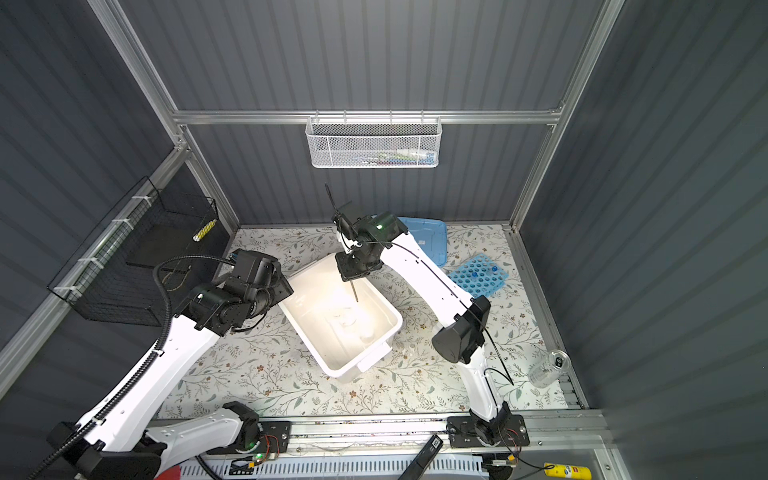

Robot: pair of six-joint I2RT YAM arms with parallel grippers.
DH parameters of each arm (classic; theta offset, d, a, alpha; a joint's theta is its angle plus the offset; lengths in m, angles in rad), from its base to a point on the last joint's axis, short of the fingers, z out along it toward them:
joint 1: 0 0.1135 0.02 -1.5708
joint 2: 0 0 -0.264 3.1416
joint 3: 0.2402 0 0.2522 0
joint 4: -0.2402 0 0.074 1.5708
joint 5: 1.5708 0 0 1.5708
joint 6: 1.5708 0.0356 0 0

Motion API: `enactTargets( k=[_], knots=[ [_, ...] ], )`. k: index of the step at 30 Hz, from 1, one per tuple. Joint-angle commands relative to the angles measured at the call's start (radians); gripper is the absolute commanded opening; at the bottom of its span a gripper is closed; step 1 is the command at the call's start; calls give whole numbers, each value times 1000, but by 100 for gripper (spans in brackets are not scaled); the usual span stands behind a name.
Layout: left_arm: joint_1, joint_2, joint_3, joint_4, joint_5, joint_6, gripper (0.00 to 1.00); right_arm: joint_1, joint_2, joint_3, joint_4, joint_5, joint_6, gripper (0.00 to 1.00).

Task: Organize the chemistry lab equipment
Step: 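Lower the tweezers into the white bin with the right gripper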

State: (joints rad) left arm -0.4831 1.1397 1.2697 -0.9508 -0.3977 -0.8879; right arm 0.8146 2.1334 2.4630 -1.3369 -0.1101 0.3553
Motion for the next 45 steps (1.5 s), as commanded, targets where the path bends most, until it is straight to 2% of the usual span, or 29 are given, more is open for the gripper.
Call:
enactTargets(
  k=[1, 11, 15, 31, 42, 45],
  knots=[
    [58, 2, 20, -29, 51, 40, 69, 32, 33, 0, 21, -16, -4, 0],
    [207, 21, -7, 3, 133, 94, 69, 118, 122, -11, 34, -23, -49, 0],
    [249, 28, 0, -5, 155, 98, 69, 130, 140, -64, 85, -45, -71, 0],
    [282, 55, 60, -104, 104, 65, 69, 150, 236, -139, 205, -109, -136, 0],
    [282, 2, 45, -133, 86, 50, 68, 165, 257, -240, 332, -125, -86, 0],
    [283, -3, 41, -129, 103, 60, 69, 176, 265, -248, 344, -94, -63, 0]
  ],
)
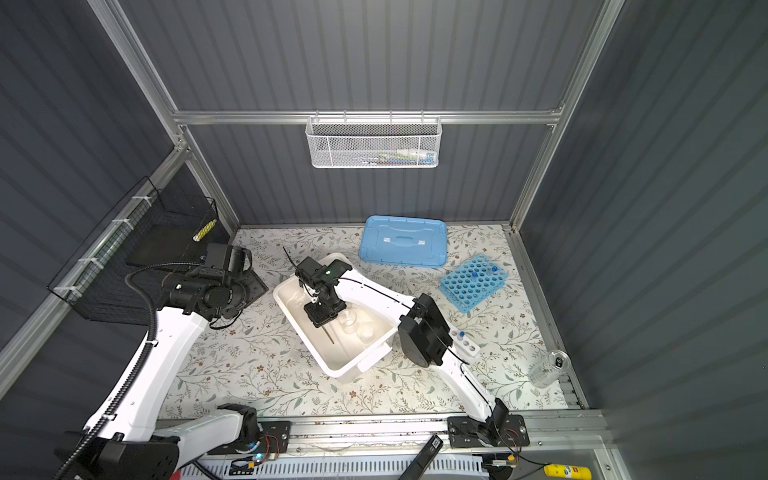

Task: Organize the chemistry lab equipment
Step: 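Lower the tweezers into the white bin with the right gripper, then open the right gripper to release the tweezers inside the bin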

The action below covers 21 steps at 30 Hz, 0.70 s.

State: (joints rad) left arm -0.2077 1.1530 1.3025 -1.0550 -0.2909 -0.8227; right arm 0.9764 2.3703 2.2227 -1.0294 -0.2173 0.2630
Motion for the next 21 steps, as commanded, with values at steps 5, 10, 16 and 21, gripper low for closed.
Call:
enactTargets(
  k=[5, 10, 16, 21],
  knots=[
    [8, -39, 14, -35, 3, 13, 68, 16, 64, 36, 16, 19, 105, 0],
    [7, -85, 3, -48, -2, 35, 69, 26, 72, 22, 21, 32, 137, 0],
    [7, -111, -2, -45, 10, 69, 69, 41, 94, 28, 13, 54, 132, 0],
    [7, -142, -17, -41, 15, 76, 69, 41, 109, 17, -15, 85, 94, 0]
  ],
)
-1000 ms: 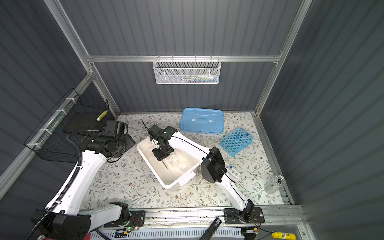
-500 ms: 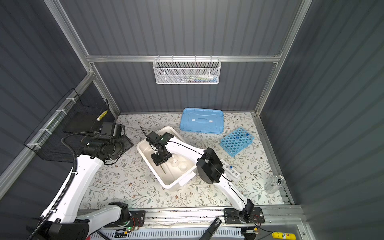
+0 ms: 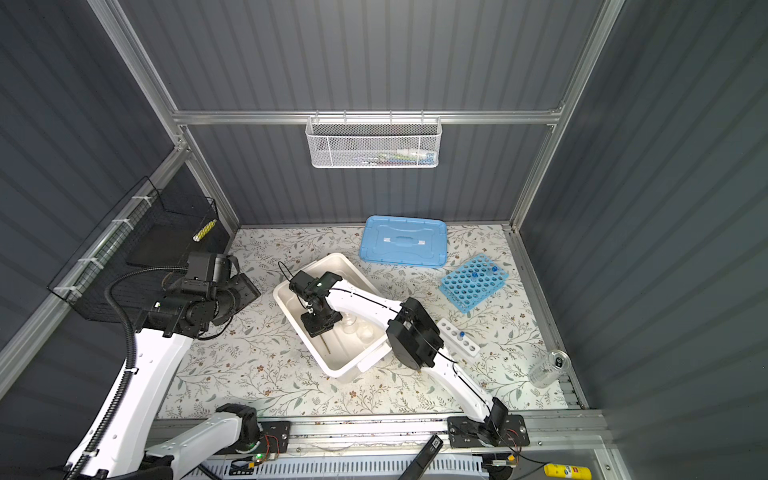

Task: Organize the chemistry lab equipment
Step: 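Open the right gripper to release the tweezers inside the bin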

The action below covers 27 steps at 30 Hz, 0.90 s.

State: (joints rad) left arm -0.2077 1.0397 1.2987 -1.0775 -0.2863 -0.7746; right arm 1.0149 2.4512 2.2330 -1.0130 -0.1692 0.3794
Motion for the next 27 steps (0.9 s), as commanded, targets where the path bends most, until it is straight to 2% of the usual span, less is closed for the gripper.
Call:
enactTargets(
  k=[1, 8, 27],
  knots=[
    [7, -37, -20, -17, 10, 25, 69, 2, 26, -6, -32, 44, -25, 0],
    [7, -76, -55, -9, 12, 15, 69, 1, 17, -45, -9, 48, -11, 1],
    [8, -76, -67, -1, 28, 35, 70, 6, -29, -36, -19, 41, 10, 27]
  ],
)
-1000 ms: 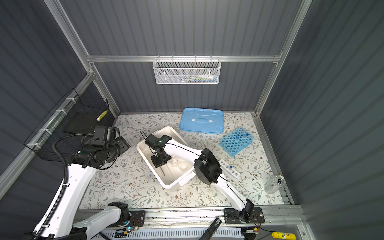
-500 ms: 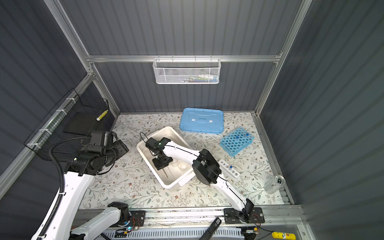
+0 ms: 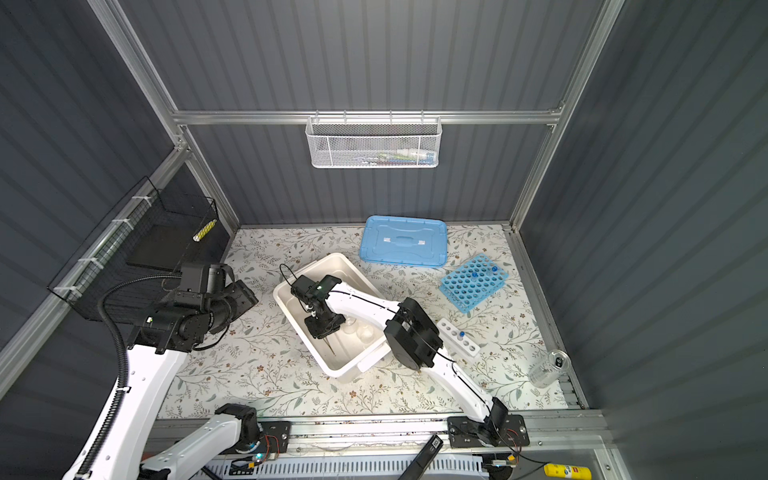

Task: Organize the chemistry lab equipment
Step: 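Open the right gripper to release the tweezers inside the bin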

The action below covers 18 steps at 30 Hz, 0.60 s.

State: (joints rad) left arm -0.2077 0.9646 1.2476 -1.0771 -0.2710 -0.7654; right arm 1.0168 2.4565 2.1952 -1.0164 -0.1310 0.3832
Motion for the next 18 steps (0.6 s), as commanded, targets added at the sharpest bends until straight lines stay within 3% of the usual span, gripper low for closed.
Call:
enactTargets(
  k=[1, 18],
  knots=[
    [8, 2, -17, 0, 13, 31, 70, 5, -38, 4, -17, 4, 7, 29],
    [7, 104, 50, 44, 74, 135, 72, 0, -164, 92, -127, 51, 53, 45]
  ],
)
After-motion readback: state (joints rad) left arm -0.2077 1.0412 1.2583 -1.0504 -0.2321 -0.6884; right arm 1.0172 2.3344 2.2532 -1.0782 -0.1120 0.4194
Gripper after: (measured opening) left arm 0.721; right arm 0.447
